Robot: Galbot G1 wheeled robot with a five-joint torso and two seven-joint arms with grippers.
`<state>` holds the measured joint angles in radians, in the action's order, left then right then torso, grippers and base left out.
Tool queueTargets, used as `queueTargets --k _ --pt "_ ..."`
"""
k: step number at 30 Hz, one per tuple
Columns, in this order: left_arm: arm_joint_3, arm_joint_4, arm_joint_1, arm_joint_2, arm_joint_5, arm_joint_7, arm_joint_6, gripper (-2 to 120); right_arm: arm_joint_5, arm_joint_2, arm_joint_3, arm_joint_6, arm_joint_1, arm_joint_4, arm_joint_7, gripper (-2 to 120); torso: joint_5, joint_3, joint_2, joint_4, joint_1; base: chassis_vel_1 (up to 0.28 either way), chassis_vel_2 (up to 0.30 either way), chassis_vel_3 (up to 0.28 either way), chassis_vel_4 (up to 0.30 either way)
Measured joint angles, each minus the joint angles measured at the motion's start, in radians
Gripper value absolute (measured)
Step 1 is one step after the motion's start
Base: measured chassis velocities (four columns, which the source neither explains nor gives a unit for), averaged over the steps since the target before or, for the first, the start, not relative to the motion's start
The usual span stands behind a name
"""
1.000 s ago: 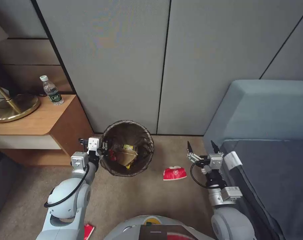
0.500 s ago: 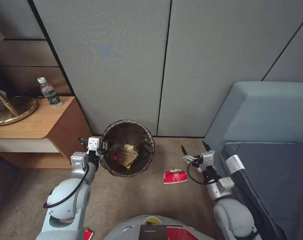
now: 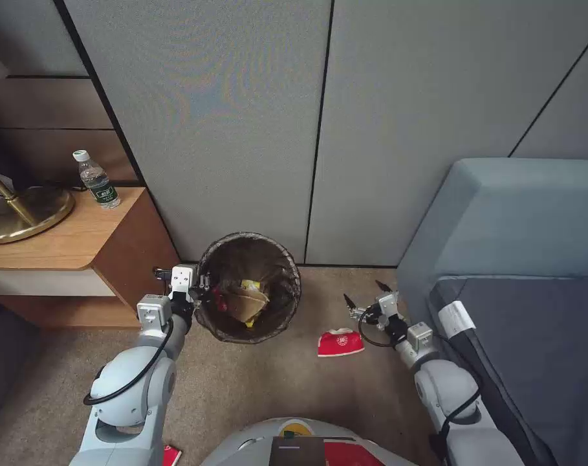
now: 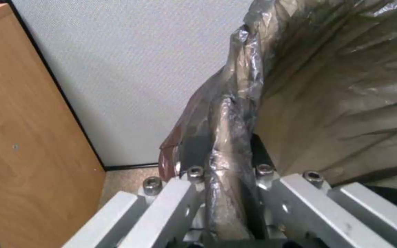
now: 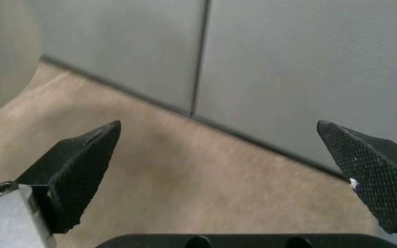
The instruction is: Pick up the trash bin, then pick up the garbage from the floor and place it into the trash bin.
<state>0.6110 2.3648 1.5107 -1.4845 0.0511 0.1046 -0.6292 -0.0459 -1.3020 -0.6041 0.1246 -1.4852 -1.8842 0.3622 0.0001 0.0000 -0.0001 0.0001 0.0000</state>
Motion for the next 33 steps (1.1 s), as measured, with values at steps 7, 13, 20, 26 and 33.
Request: queueTargets --k 7,13,20,26,33 --pt "-0.003 0.0 -0.002 0.0 -0.001 0.0 -0.002 3 0.074 0.026 0.004 0.009 0.051 0.101 0.235 100 0.0 0.0 0.0 -0.0001 0.0 0.0 0.0 0.0 0.0" --pt "-0.003 0.003 -0.001 0.0 -0.001 0.0 -0.002 3 0.117 0.033 0.03 0.022 0.08 0.156 0.263 100 0.0 0.0 0.0 0.0 0.0 0.0 0.0 0.0 0.0" --pt "0.001 0.008 0.0 0.001 0.0 0.0 -0.003 3 0.148 0.04 0.064 0.016 0.112 0.247 0.268 100 -0.0002 0.0 0.0 0.0 0.0 0.0 0.0 0.0 0.0" --pt "0.0 0.008 0.0 -0.001 0.0 0.0 -0.003 3 0.155 0.044 0.084 0.011 0.123 0.297 0.267 100 -0.0002 0.0 0.0 -0.0001 0.0 0.0 0.0 0.0 0.0" --pt "-0.004 0.008 -0.001 -0.004 -0.001 -0.001 -0.003 3 0.159 0.039 0.095 0.01 0.144 0.344 0.263 100 -0.0002 0.0 0.0 -0.0001 0.0 0.0 0.0 0.0 0.0"
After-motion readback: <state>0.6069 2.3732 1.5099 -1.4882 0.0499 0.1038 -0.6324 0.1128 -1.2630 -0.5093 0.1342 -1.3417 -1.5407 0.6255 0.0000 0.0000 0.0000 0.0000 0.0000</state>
